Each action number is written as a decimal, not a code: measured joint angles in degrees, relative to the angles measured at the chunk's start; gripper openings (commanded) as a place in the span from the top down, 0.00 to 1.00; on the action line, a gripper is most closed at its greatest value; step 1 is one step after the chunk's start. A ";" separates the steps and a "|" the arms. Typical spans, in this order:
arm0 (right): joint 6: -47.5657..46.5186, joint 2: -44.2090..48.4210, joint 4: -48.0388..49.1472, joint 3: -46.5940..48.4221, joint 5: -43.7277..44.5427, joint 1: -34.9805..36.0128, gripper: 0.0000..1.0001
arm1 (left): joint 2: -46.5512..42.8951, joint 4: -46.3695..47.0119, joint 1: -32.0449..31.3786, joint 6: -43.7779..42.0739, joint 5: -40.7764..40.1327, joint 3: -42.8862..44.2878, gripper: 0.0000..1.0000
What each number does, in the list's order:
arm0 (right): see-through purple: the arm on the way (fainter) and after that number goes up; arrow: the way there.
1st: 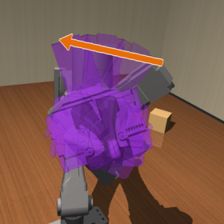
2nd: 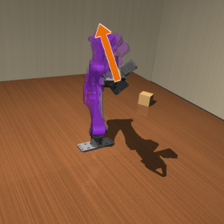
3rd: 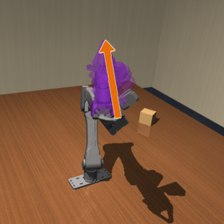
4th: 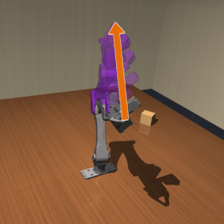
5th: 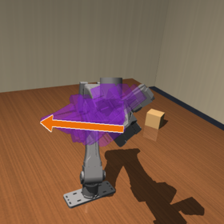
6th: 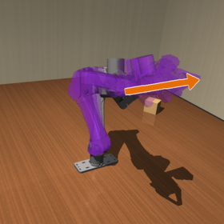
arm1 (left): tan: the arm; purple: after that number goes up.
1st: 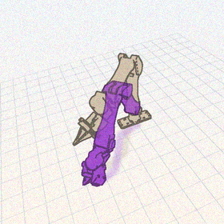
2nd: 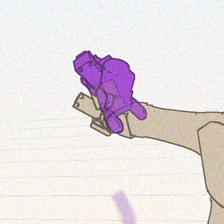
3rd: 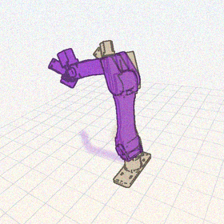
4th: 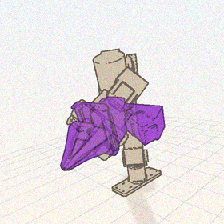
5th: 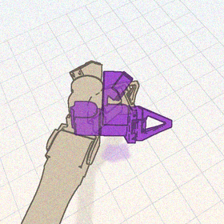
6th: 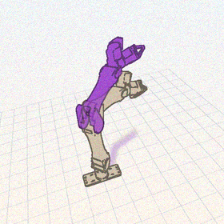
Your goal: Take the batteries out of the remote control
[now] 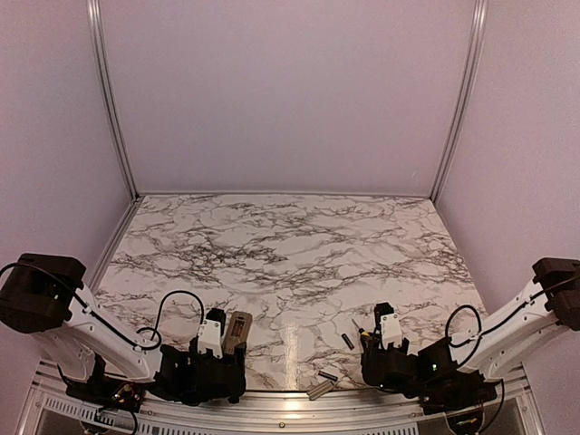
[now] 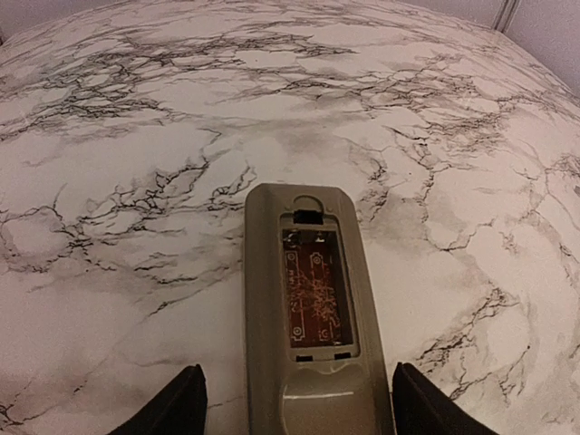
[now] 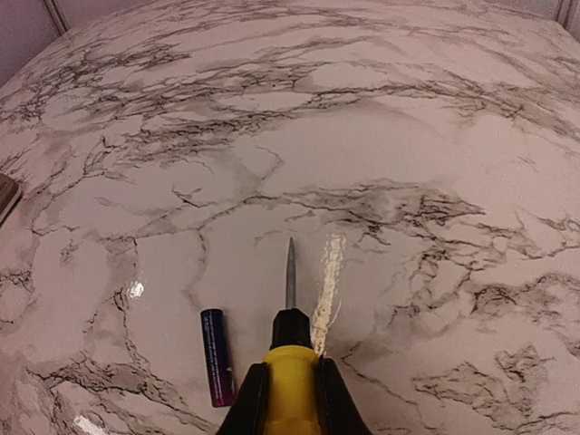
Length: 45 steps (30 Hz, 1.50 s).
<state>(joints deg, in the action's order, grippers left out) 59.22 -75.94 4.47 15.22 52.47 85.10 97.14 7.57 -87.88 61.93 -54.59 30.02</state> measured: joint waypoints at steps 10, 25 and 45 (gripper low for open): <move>3.76 -3.13 0.98 0.70 1.75 1.03 0.99 | -0.17 -1.79 -1.14 0.74 -2.10 0.00 0.11; 8.41 -3.34 0.81 -1.95 -1.09 1.49 0.48 | -4.96 -2.78 -1.75 -2.73 -3.87 0.02 0.05; 5.18 4.50 -1.73 -3.85 -5.22 1.49 0.41 | -5.73 -1.84 -1.77 -7.74 -4.52 0.02 0.03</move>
<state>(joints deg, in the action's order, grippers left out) 64.40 -71.44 2.74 11.38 47.24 86.59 91.42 5.74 -89.65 54.19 -59.11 30.04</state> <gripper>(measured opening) 0.558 0.953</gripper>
